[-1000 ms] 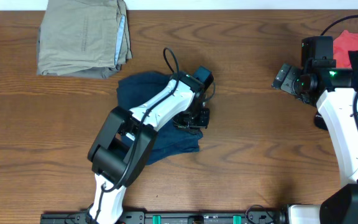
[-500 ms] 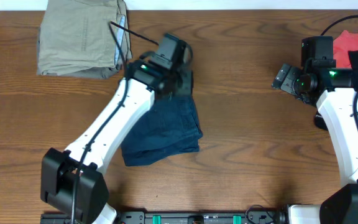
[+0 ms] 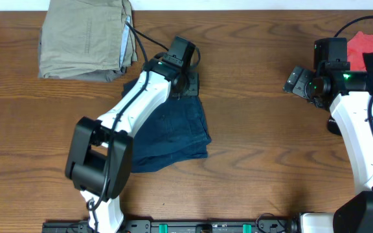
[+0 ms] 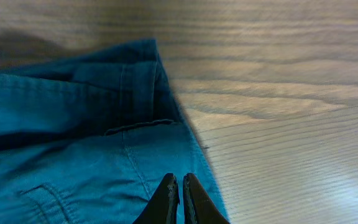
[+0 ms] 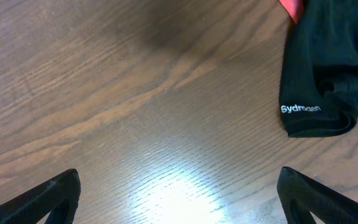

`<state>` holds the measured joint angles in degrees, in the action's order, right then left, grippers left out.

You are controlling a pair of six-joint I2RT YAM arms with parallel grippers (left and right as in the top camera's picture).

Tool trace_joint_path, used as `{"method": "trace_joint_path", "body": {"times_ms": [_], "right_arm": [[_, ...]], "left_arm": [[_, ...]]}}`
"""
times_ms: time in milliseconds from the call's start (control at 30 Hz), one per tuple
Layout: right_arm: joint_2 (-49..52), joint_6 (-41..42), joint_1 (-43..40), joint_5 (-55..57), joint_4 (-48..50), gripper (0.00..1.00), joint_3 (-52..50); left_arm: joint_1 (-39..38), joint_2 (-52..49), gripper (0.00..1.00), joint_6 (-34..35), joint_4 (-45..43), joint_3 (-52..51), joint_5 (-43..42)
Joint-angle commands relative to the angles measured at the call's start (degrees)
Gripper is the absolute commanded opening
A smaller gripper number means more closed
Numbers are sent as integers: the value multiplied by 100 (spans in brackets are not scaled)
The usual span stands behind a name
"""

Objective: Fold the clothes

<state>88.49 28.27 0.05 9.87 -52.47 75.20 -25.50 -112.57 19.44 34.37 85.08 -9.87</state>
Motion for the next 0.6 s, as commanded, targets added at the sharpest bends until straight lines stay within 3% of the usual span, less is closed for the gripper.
{"method": "trace_joint_path", "body": {"times_ms": [0, 567], "right_arm": [[-4, 42, 11, 22, 2, 99, 11], [-4, 42, 11, 22, 2, 99, 11]], "left_arm": [[48, -175, 8, -94, -68, 11, 98], [118, -1241, 8, -28, -1001, 11, 223]]}}
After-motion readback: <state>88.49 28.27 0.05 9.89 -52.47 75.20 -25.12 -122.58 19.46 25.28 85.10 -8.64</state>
